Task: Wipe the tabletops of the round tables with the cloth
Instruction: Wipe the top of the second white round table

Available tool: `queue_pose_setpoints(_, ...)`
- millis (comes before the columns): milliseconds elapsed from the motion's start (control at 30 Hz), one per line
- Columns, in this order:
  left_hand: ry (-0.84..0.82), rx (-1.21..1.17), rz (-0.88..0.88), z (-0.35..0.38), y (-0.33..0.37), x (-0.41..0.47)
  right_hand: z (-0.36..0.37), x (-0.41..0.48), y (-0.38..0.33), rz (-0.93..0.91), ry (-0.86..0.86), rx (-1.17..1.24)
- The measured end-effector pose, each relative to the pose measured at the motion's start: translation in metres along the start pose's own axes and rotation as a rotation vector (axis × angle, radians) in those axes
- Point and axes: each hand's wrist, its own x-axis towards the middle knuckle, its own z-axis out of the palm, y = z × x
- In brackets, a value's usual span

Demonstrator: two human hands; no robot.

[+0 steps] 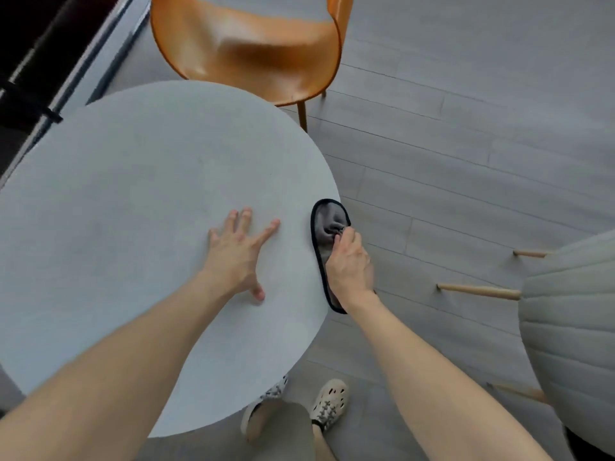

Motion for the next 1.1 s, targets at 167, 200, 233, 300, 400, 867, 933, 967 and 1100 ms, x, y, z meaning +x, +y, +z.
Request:
queue_pose_setpoints(167,-0.009,0.003,-0.009,-0.002,0.002,0.003,0.002,0.082,-0.011,-0.054,-0.123,0.005)
queue_pose_setpoints(200,-0.019,0.000,-0.017,-0.003,0.003,0.002,0.003,0.097,-0.015,-0.074,-0.133,0.001)
queue_pose_setpoints(233,-0.023,-0.004,-0.026,-0.003,0.004,0.002,0.005,0.110,-0.019,-0.100,-0.141,-0.003)
queue_pose_setpoints(300,-0.032,-0.016,-0.037,-0.004,0.006,0.000,0.008,0.134,-0.026,-0.162,-0.162,-0.013)
queue_pose_setpoints(400,-0.054,-0.030,-0.042,-0.008,0.004,0.002,0.007,0.164,-0.035,-0.267,-0.215,-0.042)
queue_pose_setpoints(867,0.206,-0.537,-0.622,-0.061,-0.035,0.067,0.005,0.280,-0.103,-0.589,-0.517,-0.130)
queue_pose_setpoints(933,0.161,-0.602,-0.887,-0.071,-0.046,0.090,0.011,0.301,-0.117,-0.650,-0.543,-0.154)
queue_pose_setpoints(967,0.103,-0.671,-0.972,-0.074,-0.052,0.100,0.015,0.312,-0.125,-0.693,-0.555,-0.167)
queue_pose_setpoints(1100,-0.111,-0.772,-1.116,-0.082,-0.067,0.128,0.034,0.351,-0.159,-0.908,-0.608,-0.195)
